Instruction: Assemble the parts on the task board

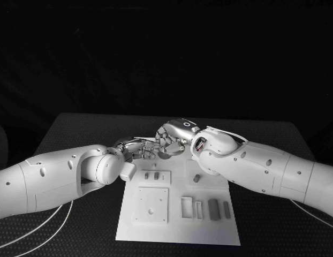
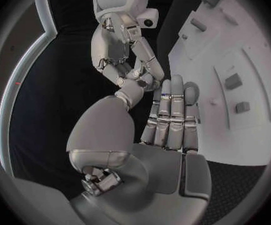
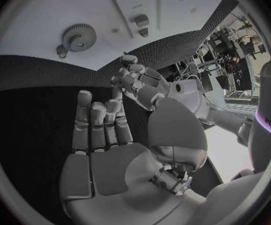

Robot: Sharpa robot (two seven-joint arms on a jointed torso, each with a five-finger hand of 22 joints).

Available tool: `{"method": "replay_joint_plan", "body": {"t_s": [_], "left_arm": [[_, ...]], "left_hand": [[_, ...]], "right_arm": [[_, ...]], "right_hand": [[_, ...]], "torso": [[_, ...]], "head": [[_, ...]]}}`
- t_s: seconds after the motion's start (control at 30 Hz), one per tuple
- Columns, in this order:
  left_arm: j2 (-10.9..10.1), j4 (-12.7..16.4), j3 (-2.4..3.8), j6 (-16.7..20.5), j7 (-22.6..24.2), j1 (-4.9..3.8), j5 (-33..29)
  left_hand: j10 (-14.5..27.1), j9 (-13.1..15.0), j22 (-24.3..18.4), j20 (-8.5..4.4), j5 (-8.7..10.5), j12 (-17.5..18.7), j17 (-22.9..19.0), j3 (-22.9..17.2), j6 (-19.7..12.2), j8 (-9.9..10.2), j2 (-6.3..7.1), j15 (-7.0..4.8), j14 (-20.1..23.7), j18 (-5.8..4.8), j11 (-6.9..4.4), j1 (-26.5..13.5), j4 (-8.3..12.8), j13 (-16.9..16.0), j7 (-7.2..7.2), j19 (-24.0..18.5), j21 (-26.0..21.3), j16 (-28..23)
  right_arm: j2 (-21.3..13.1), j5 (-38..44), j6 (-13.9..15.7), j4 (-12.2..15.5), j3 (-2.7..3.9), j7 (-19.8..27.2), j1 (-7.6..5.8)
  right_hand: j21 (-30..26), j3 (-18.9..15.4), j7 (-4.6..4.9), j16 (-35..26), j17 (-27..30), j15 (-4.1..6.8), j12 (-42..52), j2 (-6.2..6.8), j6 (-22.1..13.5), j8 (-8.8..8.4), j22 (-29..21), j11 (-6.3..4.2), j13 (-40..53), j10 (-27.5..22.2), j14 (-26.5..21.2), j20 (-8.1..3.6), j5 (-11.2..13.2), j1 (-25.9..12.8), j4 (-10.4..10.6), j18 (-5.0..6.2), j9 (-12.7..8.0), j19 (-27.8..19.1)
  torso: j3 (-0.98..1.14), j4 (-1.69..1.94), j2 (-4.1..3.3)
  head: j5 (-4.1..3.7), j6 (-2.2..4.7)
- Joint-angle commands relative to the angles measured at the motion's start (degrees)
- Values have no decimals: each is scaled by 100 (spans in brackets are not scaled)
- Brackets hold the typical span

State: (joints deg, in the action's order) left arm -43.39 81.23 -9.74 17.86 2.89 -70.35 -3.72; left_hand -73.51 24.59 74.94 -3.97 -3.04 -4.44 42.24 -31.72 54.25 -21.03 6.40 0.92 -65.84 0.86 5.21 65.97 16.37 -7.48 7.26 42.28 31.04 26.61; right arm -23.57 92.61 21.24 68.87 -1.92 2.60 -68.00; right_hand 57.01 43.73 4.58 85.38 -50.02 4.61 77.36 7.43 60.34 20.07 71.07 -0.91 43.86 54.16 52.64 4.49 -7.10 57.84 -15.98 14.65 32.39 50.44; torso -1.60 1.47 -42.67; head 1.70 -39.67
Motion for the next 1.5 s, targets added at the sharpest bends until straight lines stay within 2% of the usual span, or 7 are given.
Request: {"method": "replay_joint_plan", "body": {"t_s": [0.03,0.3,0.53,0.67,0.97,1.37,1.5], "left_arm": [[18,38,7,-38,91,-6,57],[24,40,7,30,138,-6,55],[23,39,7,132,214,-6,38],[24,43,7,167,238,-6,36],[20,41,7,185,249,-6,18],[14,41,7,168,244,-5,13],[15,41,7,163,248,-5,13]], "left_hand": [[-47,8,59,-21,8,-38,13,9,47,-33,-5,5,-50,-86,-11,42,3,7,4,16,-25,-28],[-184,21,63,-38,0,-76,71,-16,166,-74,-118,-27,-122,-86,-68,91,6,10,-45,52,-34,-23],[-455,67,66,-86,2,-160,174,-230,425,-166,-256,-107,-304,-86,-191,296,-3,-34,-132,156,-24,34],[-526,79,70,-109,-1,-162,234,-313,486,-171,-247,-135,-363,-86,-216,287,-8,-45,-149,207,-17,50],[-581,92,72,-127,-25,-159,284,-374,530,-172,-265,-152,-399,-86,-235,264,-14,-54,-164,238,-18,54],[-599,101,72,-133,-47,-150,310,-411,545,-169,-264,-158,-408,-86,-240,252,-10,-57,-171,246,-24,48],[-602,103,72,-134,-50,-148,315,-417,547,-168,-262,-158,-408,-86,-241,251,-8,-57,-172,246,-25,46]], "right_arm": [[10,8,-61,9,0,-8,3],[8,8,-91,2,0,-17,3],[12,-25,-86,8,-1,-9,3],[16,-48,-81,2,-1,-5,3],[12,-143,-107,-6,-1,7,3],[-6,-168,-70,-31,-1,3,3],[-21,-203,-8,-33,-1,2,3]], "right_hand": [[-19,18,42,-26,9,10,-29,14,8,15,-7,-11,-8,44,37,3,-38,-58,18,35,1,42],[-19,15,42,-27,9,11,-30,16,8,13,-7,-11,-8,45,38,3,-45,-67,18,35,2,43],[-21,7,44,-31,8,12,-34,33,0,4,-8,-10,-9,42,38,2,-60,-79,8,35,2,40],[-29,-8,58,-43,9,11,-47,52,-41,-27,-9,1,-14,25,31,3,-79,-102,-1,35,-6,31],[-55,-86,171,-87,8,2,-76,130,-281,-235,-5,107,-22,-37,0,11,-180,-104,-43,35,-109,-20],[-75,-146,218,-112,12,-10,-83,178,-381,-318,-2,151,-23,-78,-21,21,-226,-42,-55,35,-160,-61],[-107,-186,281,-146,18,-40,-104,243,-538,-426,-2,210,-31,-138,-65,45,-252,26,-58,35,-231,-116]], "torso": [[-1,0,0],[-3,3,2],[-2,1,2],[-1,2,1],[-2,4,1],[-1,4,1],[-3,0,2]], "head": [[3,1],[-1,-2],[-4,-11],[-4,-12],[11,-16],[13,-9],[14,-6]]}}
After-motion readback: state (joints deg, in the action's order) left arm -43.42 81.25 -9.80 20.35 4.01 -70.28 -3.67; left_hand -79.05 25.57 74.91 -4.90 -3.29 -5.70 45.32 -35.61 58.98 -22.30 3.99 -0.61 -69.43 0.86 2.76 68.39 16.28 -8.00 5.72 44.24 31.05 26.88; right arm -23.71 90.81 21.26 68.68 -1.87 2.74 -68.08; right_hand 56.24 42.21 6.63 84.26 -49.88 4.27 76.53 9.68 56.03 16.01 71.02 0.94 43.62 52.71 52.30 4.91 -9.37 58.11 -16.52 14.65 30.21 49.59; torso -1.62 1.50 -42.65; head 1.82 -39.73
